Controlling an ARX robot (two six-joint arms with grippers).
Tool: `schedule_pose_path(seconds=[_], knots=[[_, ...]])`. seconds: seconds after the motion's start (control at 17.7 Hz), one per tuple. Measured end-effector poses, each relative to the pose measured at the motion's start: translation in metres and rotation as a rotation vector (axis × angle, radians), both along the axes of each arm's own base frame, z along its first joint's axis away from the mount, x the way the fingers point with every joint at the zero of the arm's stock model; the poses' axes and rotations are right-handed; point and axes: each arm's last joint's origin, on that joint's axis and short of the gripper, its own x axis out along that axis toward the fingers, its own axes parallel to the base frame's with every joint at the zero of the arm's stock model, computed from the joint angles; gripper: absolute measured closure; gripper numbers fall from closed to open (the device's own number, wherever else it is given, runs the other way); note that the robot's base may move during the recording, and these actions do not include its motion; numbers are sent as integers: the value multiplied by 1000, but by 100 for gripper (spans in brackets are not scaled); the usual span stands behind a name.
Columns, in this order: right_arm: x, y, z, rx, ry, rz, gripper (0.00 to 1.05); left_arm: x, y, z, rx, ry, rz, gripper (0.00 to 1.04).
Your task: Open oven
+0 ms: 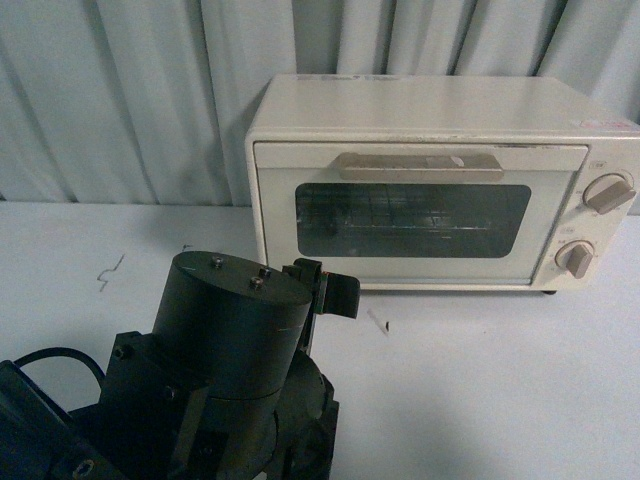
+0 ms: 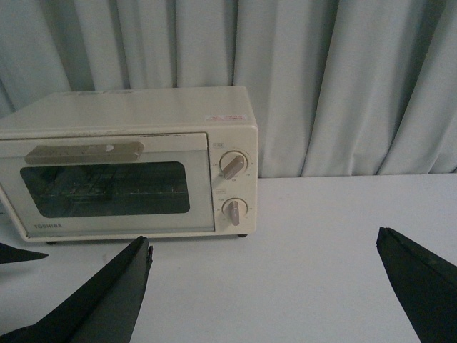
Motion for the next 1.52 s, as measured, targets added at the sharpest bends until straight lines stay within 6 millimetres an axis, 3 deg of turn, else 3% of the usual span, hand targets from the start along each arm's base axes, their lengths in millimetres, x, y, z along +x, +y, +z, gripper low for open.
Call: schedule_pose_path(seconds=[0.34, 0.45, 0.51, 0.56, 0.62, 0.73, 0.96, 1.07, 1.24, 1.52], knots=[[0, 0, -2, 12, 26, -9, 6, 0, 0, 0, 0, 0, 0, 7], [2, -2, 1, 146, 382, -170, 6, 0, 0, 0, 0, 0, 0, 7], [1, -13, 5, 258, 372, -307, 6, 0, 0, 0, 1, 1, -2, 7], [20, -13, 14, 220, 288, -293, 25, 0, 0, 0, 0, 0, 0, 7], [35, -8, 10, 166, 314, -259, 36, 0, -1, 0, 0, 0, -2, 7], [53, 3, 10, 104, 316, -219, 48, 0, -1, 0, 0, 0, -3, 7], [106, 50, 35, 31, 235, -99, 83, 0, -1, 0, 0, 0, -3, 7], [123, 73, 34, 4, 261, -58, 99, 0, -1, 0, 0, 0, -3, 7], [148, 99, 33, -10, 260, -24, 103, 0, 0, 0, -1, -1, -1, 7], [174, 111, 16, -34, 318, -28, 103, 0, 0, 0, -1, -1, -1, 7]])
